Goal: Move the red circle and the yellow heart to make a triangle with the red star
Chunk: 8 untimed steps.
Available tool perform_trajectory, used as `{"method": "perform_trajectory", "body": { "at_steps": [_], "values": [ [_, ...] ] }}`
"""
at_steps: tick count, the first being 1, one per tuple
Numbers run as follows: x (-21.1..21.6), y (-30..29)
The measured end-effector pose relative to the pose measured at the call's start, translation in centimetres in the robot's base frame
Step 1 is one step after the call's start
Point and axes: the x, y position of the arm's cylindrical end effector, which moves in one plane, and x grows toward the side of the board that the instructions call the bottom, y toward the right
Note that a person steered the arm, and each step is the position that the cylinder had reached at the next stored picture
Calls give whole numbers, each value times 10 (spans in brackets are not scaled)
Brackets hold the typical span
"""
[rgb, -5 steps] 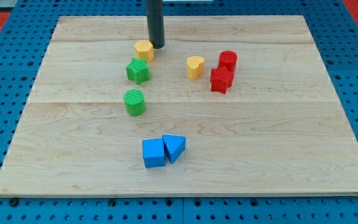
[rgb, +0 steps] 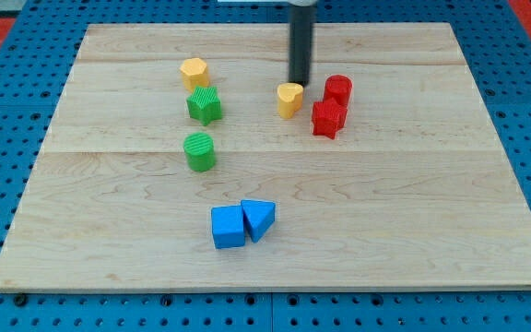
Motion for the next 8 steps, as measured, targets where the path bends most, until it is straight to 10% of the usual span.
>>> {"method": "perform_trajectory", "body": {
  "at_steps": [8],
  "values": [
    [29,-20]
  ]
}}
